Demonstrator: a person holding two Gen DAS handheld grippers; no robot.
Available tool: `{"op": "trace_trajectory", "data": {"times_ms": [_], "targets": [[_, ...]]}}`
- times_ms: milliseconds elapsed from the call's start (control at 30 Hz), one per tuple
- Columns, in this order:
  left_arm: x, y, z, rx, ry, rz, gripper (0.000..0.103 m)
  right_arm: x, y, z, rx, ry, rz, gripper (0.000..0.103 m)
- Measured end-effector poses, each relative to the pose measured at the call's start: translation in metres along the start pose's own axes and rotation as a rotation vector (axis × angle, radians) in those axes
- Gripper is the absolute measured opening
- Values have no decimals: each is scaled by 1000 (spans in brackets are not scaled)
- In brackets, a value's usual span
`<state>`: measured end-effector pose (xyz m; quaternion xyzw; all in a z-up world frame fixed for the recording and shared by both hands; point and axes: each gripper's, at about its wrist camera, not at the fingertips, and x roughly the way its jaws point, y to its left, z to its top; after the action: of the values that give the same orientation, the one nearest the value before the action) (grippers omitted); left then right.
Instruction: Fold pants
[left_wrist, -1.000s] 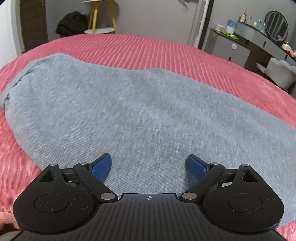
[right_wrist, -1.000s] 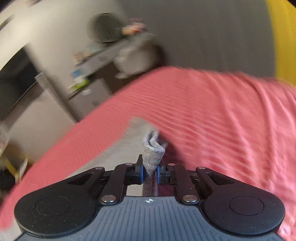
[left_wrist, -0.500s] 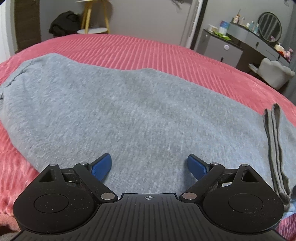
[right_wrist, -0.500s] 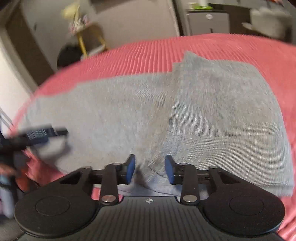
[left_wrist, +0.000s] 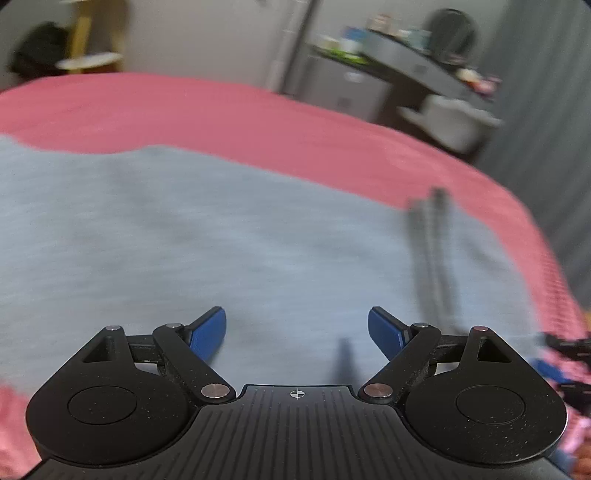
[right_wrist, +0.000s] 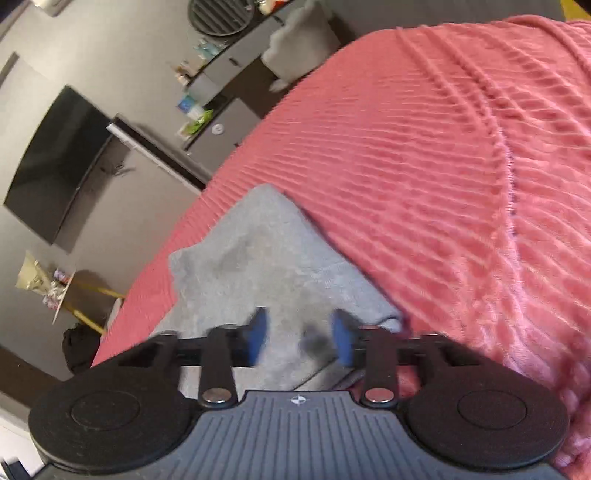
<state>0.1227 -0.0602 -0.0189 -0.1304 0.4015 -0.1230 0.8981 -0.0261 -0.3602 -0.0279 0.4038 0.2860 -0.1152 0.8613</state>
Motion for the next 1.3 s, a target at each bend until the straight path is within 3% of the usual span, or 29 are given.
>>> {"op": "trace_trajectory", "data": {"times_ms": [167, 200, 300, 500, 533, 567, 600, 633, 733, 900, 1000, 1133, 1233, 1300], "targets": [[51, -51, 9, 37, 129, -190, 87, 6, -6, 2, 39, 23, 32, 48], [65, -58, 11, 21, 164, -206, 82, 3, -7, 2, 52, 22, 42, 48], [98, -63, 14, -92, 235, -262, 77, 4, -16, 4, 71, 22, 65, 49], [137, -70, 24, -268, 292, -348, 73, 11, -24, 4, 89, 40, 100, 50], [139, -70, 24, -280, 297, -351, 69, 13, -25, 4, 94, 46, 108, 50], [142, -71, 25, -293, 297, -343, 53, 13, -25, 4, 98, 51, 113, 51], [144, -73, 25, -300, 295, -331, 28, 14, -25, 4, 99, 53, 116, 51], [144, -76, 24, -296, 293, -323, 15, 14, -27, 5, 102, 53, 123, 51], [134, -76, 20, -274, 265, -312, 16, 13, -33, 5, 136, 47, 151, 51], [92, -59, 27, -254, 204, -365, 15, 7, -41, 6, 182, 29, 219, 53], [60, -39, 30, -177, 149, -314, 15, 6, -40, 6, 170, 40, 256, 56], [42, -3, 24, -100, 195, -212, 18, 12, -29, 6, 113, 93, 249, 62], [36, 10, 13, -59, 205, -159, 23, 15, -15, 5, 41, 111, 216, 62], [37, 15, 15, -65, 168, -142, 36, 17, -7, 4, 0, 121, 196, 62]]}}
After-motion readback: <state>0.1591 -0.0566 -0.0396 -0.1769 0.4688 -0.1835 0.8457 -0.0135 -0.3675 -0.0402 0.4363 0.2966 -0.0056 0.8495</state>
